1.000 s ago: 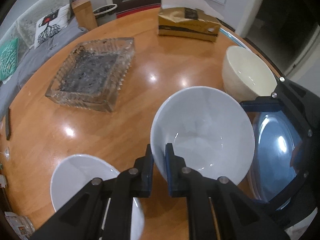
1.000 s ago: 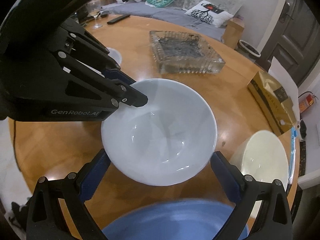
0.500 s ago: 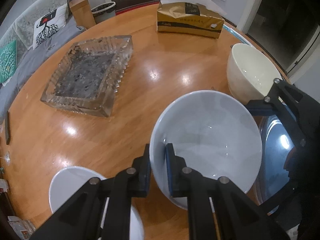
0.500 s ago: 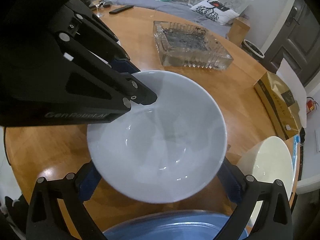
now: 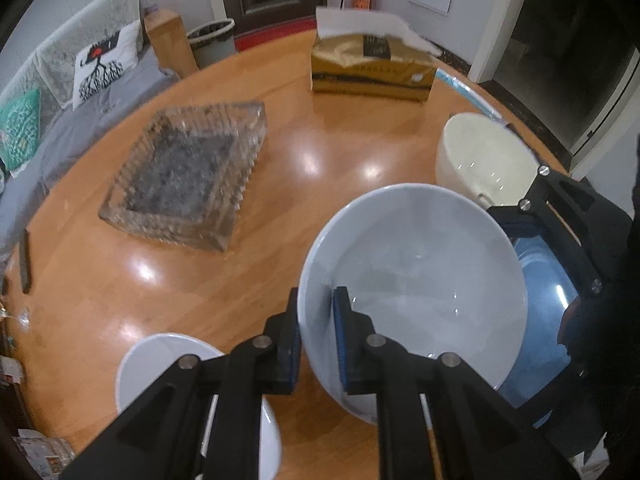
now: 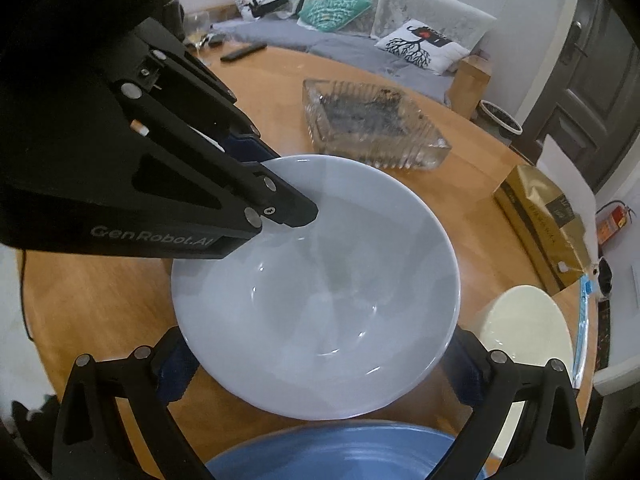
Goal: Organize plates and bowls
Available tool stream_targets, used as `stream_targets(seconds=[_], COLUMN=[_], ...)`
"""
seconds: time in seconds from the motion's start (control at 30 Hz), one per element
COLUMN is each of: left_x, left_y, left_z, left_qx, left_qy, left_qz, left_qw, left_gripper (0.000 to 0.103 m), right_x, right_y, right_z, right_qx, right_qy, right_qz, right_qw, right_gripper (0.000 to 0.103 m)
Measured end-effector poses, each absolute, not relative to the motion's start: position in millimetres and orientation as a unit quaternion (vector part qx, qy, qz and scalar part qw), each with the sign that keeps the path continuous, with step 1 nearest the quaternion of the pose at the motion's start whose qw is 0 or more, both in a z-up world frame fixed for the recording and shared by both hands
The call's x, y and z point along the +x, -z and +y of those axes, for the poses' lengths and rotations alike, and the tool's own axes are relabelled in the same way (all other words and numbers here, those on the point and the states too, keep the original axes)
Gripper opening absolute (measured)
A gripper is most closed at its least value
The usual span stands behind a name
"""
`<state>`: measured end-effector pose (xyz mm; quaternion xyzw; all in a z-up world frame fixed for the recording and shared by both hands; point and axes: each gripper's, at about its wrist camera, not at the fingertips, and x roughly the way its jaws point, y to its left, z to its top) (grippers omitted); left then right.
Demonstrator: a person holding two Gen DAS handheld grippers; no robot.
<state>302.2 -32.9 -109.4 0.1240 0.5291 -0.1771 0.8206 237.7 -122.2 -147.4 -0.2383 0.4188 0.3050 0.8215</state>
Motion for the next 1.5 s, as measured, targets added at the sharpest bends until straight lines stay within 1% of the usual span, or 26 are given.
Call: stream_targets(seconds=[0.33, 0.63, 0.9, 1.13, 1.27, 1.43, 1.5], left_x=[301, 310, 323, 335, 342, 349, 351], left_y=[65, 45, 49, 61, 71, 80, 85], left_z=[-62, -109, -152, -177, -188, -192, -193], left_qx=[0.149, 0.164, 0.177, 0.185, 0.194, 0.191, 0.193], left_qy=[0.178, 0.195, 0.206, 0.21, 0.196, 0.201, 0.203], left_qz=[0.499, 0.48, 0.479, 0.488, 0.493, 0.504, 0.505], left_qw=[0.835, 0.839, 0.835, 0.827, 0.825, 0.818, 0.816], left_gripper=[0.011, 0.011, 0.012, 0.012, 0.014, 0.015, 0.017], right_x=[236, 239, 246, 257, 262, 269, 270], right_y=[109, 88, 86, 97, 102, 108, 110], right_z=[-151, -193, -226, -248, -253, -259, -260], right_qx=[-0.209, -0.189, -0.183, -0.178, -0.174, -0.169, -0.168], right_qy=[-0.298, -0.271, -0.241, -0.223, -0.212, -0.211, -0.212], right_qz=[0.391, 0.38, 0.386, 0.402, 0.414, 0.427, 0.433], right_qw=[0.845, 0.864, 0.871, 0.87, 0.868, 0.863, 0.86], right_gripper=[0.1, 0.1, 0.1, 0.1, 0.1, 0.1, 0.101])
